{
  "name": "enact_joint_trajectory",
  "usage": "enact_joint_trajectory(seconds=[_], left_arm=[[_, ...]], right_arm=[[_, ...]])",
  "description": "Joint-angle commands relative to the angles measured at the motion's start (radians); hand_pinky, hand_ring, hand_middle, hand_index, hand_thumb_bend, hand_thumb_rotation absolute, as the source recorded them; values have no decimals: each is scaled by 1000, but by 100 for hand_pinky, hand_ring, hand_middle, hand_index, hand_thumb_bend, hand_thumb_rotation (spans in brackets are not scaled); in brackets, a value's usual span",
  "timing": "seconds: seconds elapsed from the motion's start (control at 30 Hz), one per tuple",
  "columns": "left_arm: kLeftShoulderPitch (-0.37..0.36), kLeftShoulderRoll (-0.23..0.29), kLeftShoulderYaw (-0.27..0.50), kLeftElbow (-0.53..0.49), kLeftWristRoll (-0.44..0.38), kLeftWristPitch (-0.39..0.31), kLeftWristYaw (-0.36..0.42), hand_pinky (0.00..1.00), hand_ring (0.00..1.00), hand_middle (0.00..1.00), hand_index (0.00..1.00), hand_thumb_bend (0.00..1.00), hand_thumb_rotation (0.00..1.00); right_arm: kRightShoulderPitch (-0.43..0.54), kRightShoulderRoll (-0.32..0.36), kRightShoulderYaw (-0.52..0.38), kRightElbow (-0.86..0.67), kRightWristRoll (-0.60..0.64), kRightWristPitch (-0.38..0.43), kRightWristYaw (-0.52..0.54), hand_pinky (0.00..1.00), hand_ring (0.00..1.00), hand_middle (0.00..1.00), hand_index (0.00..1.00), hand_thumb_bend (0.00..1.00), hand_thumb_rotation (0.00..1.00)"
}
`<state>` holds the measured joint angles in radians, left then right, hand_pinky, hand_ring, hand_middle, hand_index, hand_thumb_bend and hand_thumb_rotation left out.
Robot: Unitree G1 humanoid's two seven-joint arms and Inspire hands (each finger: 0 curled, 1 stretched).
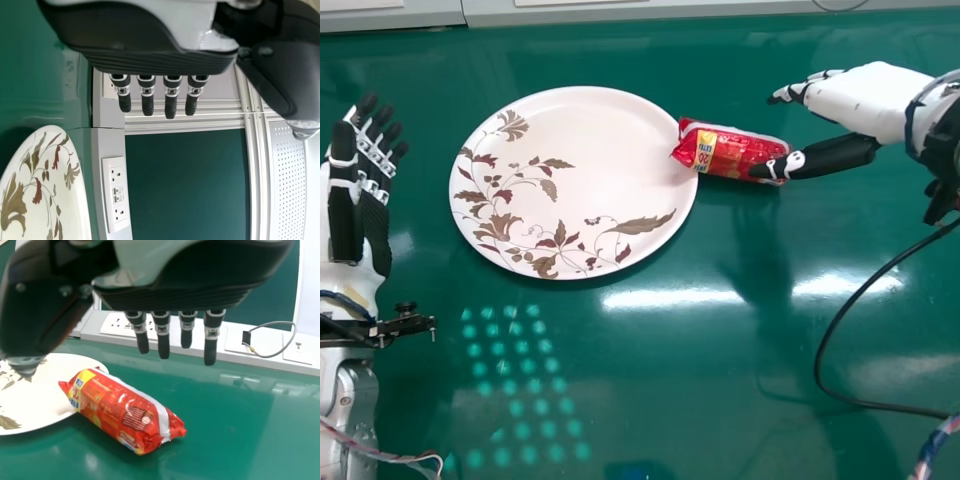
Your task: Pick up biscuit and place it in the plate
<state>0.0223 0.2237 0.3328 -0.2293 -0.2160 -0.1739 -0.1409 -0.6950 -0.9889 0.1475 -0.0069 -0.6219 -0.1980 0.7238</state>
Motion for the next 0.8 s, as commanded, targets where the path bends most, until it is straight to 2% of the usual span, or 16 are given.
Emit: enact_joint_trajectory(seconds=[0.0, 0.3, 0.77], left_arm=[[12, 10, 12, -3, 1, -17, -5, 100, 100, 100, 100, 98, 78], [24, 11, 14, -26, -1, -7, -1, 100, 100, 100, 100, 99, 77], [27, 11, 12, -39, 8, 9, 11, 100, 100, 100, 100, 100, 78]], right_arm=[[2, 10, 11, 20, -2, -16, -16, 82, 89, 96, 100, 100, 60], [-14, 41, 42, 83, -38, -44, -50, 84, 93, 96, 99, 100, 58], [-88, 114, 115, 256, -91, -90, -108, 82, 90, 95, 100, 100, 59]])
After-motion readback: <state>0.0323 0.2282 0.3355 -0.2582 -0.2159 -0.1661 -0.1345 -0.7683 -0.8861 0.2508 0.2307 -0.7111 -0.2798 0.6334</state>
